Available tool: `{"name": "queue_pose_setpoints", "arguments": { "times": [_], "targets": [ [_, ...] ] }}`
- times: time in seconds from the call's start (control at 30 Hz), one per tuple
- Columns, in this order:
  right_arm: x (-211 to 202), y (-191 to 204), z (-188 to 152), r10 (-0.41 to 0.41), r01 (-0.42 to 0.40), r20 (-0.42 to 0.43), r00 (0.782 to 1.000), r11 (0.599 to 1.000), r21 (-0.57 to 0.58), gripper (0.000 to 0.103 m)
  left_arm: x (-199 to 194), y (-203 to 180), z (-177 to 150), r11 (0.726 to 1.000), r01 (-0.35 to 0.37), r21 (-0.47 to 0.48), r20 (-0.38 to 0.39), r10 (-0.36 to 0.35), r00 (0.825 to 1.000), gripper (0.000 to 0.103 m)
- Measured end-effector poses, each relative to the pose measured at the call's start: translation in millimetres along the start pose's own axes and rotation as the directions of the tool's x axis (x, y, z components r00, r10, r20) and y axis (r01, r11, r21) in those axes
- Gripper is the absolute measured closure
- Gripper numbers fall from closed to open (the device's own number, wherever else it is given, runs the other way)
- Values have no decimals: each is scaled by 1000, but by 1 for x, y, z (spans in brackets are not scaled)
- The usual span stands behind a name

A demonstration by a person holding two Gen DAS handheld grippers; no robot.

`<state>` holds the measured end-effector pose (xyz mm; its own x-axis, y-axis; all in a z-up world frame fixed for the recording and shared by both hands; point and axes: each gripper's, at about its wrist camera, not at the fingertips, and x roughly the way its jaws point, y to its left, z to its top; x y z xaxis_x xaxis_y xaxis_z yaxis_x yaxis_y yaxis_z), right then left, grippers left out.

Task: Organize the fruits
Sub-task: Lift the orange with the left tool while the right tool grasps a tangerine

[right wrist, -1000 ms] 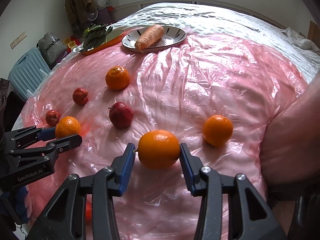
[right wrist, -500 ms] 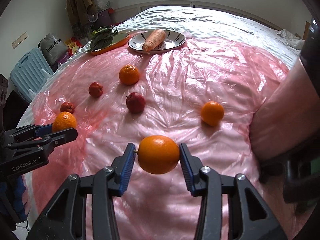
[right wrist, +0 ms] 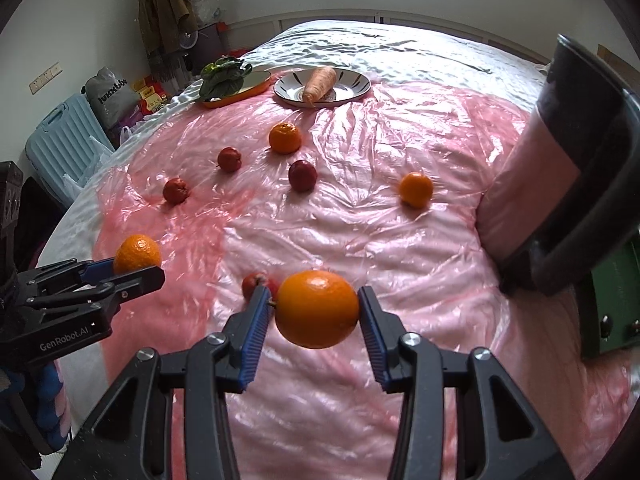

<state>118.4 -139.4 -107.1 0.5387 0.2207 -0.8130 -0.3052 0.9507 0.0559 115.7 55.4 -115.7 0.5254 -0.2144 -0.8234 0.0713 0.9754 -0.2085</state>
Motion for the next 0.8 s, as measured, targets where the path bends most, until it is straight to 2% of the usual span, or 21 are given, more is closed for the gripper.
{"name": "queue_pose_setpoints", "arguments": {
  "times": [0.4,0.8],
  "targets": [
    [-36,8,-33,-2,2,20,1000,1000,-1,28,-27,-28,-30,998,-10,64,0,10,1000,65],
    [-64,-43,-62,-57,55,43,997,997,56,28,-22,-94,-46,986,12,166,-36,-6,999,65]
  ]
}}
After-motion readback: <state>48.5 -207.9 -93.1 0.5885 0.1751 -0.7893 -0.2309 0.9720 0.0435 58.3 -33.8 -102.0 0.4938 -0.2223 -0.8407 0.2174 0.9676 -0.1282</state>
